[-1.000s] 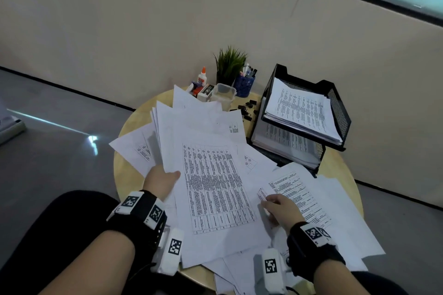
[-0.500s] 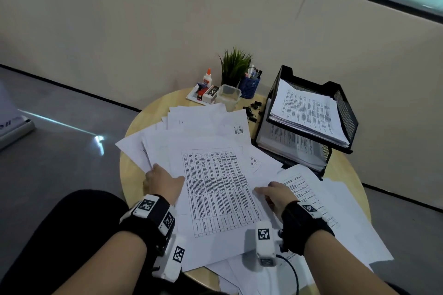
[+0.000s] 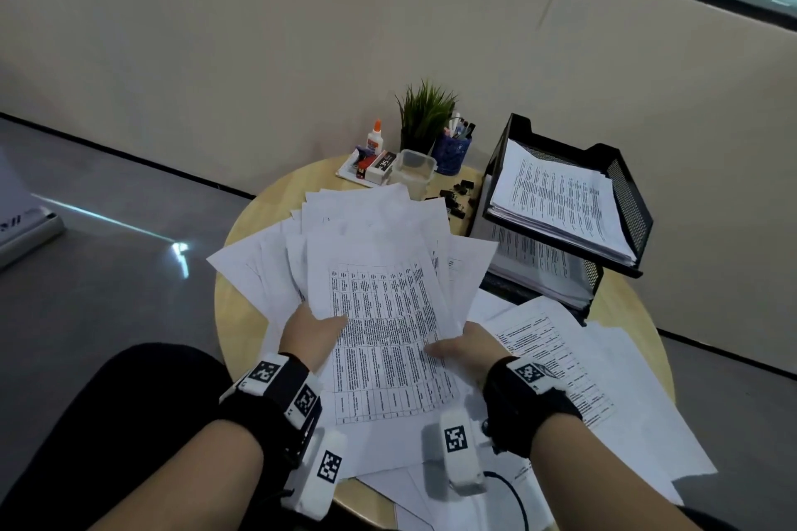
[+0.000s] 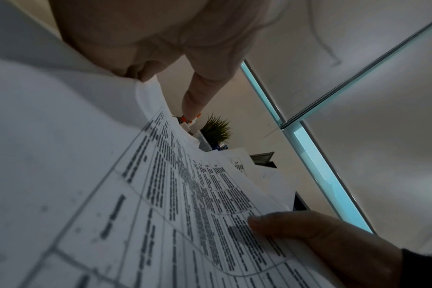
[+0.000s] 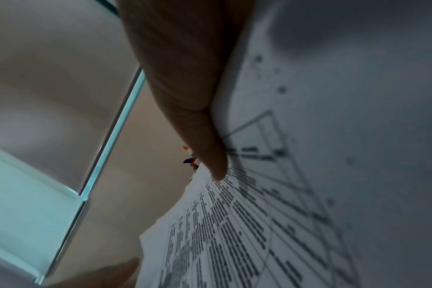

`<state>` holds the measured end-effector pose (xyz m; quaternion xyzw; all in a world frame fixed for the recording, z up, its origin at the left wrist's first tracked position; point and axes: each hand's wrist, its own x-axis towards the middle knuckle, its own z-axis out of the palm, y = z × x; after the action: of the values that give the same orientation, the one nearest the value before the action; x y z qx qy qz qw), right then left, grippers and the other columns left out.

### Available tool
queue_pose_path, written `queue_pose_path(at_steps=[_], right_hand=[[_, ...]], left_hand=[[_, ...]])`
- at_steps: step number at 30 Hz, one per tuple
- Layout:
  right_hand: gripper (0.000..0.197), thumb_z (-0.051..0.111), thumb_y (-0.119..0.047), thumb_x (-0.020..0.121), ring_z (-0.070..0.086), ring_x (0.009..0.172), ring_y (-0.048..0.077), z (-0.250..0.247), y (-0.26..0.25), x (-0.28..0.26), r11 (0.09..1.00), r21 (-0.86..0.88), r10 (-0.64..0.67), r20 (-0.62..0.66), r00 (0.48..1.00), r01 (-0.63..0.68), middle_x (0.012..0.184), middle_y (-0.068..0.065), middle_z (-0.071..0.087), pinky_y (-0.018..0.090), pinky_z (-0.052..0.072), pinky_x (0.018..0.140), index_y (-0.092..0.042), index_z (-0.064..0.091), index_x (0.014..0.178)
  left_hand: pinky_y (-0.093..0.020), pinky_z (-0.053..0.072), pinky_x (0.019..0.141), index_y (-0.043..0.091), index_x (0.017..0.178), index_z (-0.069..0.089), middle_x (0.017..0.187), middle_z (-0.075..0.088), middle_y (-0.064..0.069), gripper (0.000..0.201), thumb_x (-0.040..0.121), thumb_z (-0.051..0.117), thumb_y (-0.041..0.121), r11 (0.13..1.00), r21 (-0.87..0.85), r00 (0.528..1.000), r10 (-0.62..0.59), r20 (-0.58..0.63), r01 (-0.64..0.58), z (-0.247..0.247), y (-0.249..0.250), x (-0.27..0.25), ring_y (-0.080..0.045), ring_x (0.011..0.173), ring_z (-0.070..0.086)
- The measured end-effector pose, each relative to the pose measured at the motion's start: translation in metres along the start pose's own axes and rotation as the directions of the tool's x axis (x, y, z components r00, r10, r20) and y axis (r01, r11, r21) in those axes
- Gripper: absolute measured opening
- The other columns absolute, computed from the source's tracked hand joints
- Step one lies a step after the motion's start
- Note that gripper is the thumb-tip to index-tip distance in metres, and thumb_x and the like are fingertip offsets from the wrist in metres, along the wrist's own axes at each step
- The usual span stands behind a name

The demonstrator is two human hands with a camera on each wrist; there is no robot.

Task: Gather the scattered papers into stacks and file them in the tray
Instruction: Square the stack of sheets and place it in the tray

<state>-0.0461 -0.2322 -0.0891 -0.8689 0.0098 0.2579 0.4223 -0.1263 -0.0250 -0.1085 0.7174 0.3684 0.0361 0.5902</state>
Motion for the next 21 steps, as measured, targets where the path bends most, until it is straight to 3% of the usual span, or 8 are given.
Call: queue_pose_path(at_steps=[1,4,8,11,13,17,19,21], right_hand=[[0.048,0.080,-0.025,0.067,0.064,0.078,0.023,-0.001,-0.001,-0.002,1.000,0.022,0.002,-0.022,1.000,-0.001,0.090,0.009,0.069,0.031,0.053,0.074,-0.002,0.063,0.106],[0.016,0.072,-0.003,0.078,0.064,0.072,0.026,-0.010,0.000,-0.003,0.999,0.022,-0.025,-0.098,0.995,0.027,0.084,0.017,0.067,0.029,0.052,0.067,0.002,0.063,0.091],[0.025,0.070,0.000,0.078,0.064,0.086,0.029,-0.025,0.012,-0.001,0.997,0.068,-0.003,-0.235,0.972,0.020,0.094,0.018,0.067,0.033,0.050,0.076,0.002,0.064,0.102],[0.022,0.067,-0.001,0.081,0.061,0.085,0.028,-0.036,0.022,-0.002,0.999,0.031,-0.002,-0.290,0.957,0.012,0.092,0.016,0.064,0.031,0.046,0.074,-0.002,0.060,0.103],[0.018,0.065,-0.002,0.084,0.058,0.080,0.026,-0.042,0.027,-0.004,1.000,0.012,-0.003,-0.315,0.949,0.007,0.086,0.013,0.062,0.030,0.044,0.072,-0.004,0.058,0.099],[0.013,0.064,-0.001,0.084,0.056,0.073,0.024,-0.044,0.038,-0.009,1.000,0.004,0.021,-0.332,0.943,-0.021,0.074,0.007,0.058,0.027,0.043,0.068,-0.003,0.056,0.094],[0.019,0.066,-0.001,0.083,0.057,0.077,0.026,-0.044,0.044,-0.010,0.999,0.040,0.043,-0.338,0.940,-0.031,0.080,0.011,0.061,0.029,0.044,0.071,-0.001,0.058,0.100],[0.024,0.067,0.000,0.083,0.057,0.075,0.025,-0.046,0.051,-0.013,0.993,0.110,0.078,-0.335,0.939,-0.043,0.082,0.012,0.061,0.029,0.045,0.070,0.001,0.058,0.105]], left_hand=[[-0.029,0.044,0.083,0.017,0.088,0.061,0.090,0.063,-0.002,0.004,0.085,0.061,0.018,1.000,-0.014,1.000,0.015,-0.005,-0.015,-0.001,0.001,-0.001,-0.024,0.096,0.057],[-0.035,0.048,0.088,0.010,0.095,0.065,0.108,0.065,-0.012,0.037,0.073,0.060,0.040,0.984,0.180,0.998,0.017,-0.061,-0.005,-0.007,0.004,0.003,-0.031,0.100,0.059],[-0.039,0.034,0.107,0.004,0.138,0.041,0.145,0.036,-0.017,0.063,0.085,0.059,0.033,0.979,0.192,0.991,-0.039,-0.130,0.064,-0.013,0.003,0.011,-0.033,0.132,0.036],[-0.041,0.038,0.104,-0.001,0.140,0.034,0.142,0.040,-0.020,0.067,0.084,0.062,0.024,0.992,0.108,0.983,-0.040,-0.180,0.060,-0.014,0.001,0.017,-0.036,0.129,0.040],[-0.043,0.045,0.096,-0.002,0.135,0.040,0.132,0.050,-0.021,0.063,0.079,0.064,0.017,0.998,-0.008,0.973,-0.066,-0.220,0.066,-0.016,-0.003,0.025,-0.038,0.118,0.050],[-0.031,0.044,0.073,0.001,0.117,0.057,0.113,0.063,-0.014,0.039,0.079,0.060,0.009,0.992,-0.120,0.976,-0.056,-0.211,0.031,-0.018,-0.011,0.032,-0.034,0.100,0.060],[-0.031,0.044,0.074,0.003,0.113,0.058,0.109,0.064,-0.012,0.033,0.080,0.059,0.006,0.993,-0.119,0.971,-0.024,-0.236,-0.004,-0.017,-0.010,0.030,-0.033,0.099,0.060],[-0.038,0.046,0.090,0.007,0.123,0.052,0.121,0.056,-0.015,0.045,0.079,0.062,0.006,0.997,-0.053,0.938,0.026,-0.345,-0.047,-0.017,-0.008,0.026,-0.035,0.108,0.055]])
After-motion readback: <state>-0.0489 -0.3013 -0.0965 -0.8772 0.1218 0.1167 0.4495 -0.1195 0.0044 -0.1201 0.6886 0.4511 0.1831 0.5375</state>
